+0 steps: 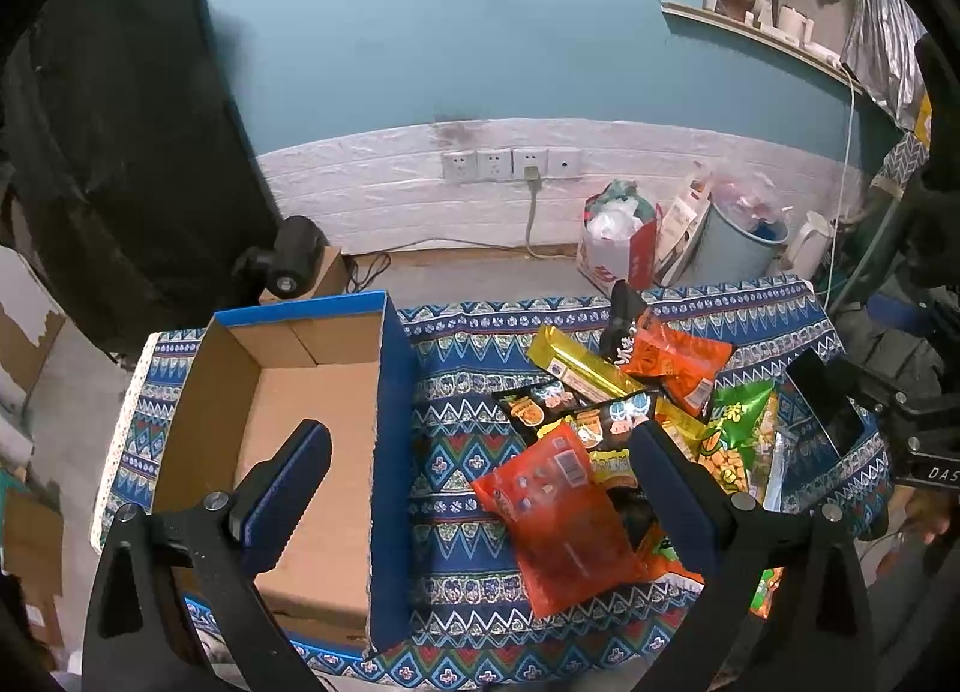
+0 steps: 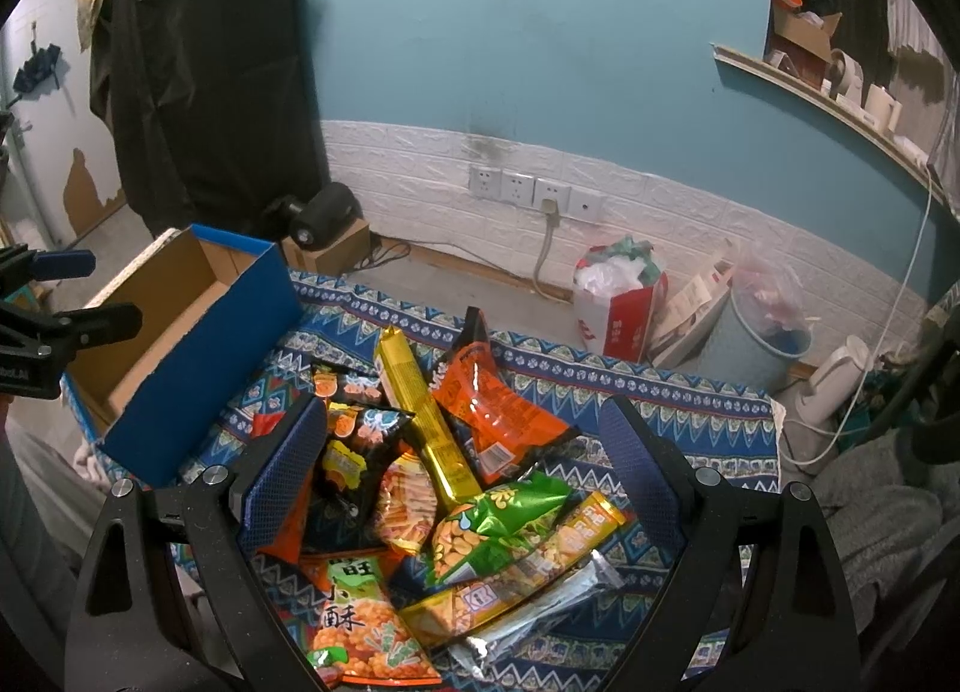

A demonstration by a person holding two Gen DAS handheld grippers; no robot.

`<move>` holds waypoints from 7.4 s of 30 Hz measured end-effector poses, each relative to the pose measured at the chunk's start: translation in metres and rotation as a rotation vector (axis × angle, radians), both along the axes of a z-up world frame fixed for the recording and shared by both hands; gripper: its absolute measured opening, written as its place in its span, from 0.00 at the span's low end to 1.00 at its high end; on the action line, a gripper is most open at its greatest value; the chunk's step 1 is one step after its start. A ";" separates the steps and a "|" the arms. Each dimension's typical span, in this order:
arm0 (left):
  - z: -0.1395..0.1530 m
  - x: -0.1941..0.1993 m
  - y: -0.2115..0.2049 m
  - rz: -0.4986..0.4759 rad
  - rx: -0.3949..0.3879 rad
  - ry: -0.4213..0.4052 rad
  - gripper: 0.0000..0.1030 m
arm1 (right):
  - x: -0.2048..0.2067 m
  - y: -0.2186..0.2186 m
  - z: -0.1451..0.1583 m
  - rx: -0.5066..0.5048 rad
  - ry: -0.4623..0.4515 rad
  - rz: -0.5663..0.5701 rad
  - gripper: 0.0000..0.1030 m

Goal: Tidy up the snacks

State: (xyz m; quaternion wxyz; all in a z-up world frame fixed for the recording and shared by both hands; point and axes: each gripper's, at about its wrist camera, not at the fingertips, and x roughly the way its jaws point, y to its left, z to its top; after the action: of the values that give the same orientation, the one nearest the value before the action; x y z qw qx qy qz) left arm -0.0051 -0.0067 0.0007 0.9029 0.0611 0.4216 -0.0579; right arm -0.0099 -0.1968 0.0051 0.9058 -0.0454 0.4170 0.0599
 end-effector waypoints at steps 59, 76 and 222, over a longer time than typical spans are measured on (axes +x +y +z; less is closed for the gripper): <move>-0.005 -0.006 -0.006 -0.010 0.005 0.021 0.98 | -0.001 -0.002 0.000 -0.009 0.006 -0.003 0.88; -0.009 0.000 -0.006 -0.013 0.008 0.034 0.98 | -0.004 -0.007 -0.001 -0.012 0.012 -0.010 0.88; -0.056 0.015 -0.023 -0.084 0.103 0.079 0.36 | 0.027 0.006 -0.032 -0.064 0.179 -0.090 0.26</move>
State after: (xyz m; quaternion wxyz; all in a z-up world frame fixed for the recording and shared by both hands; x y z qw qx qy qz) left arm 0.0099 -0.0294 -0.0554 0.8779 0.1227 0.4565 -0.0763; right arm 0.0175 -0.1906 -0.0270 0.8647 -0.0500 0.4998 0.0094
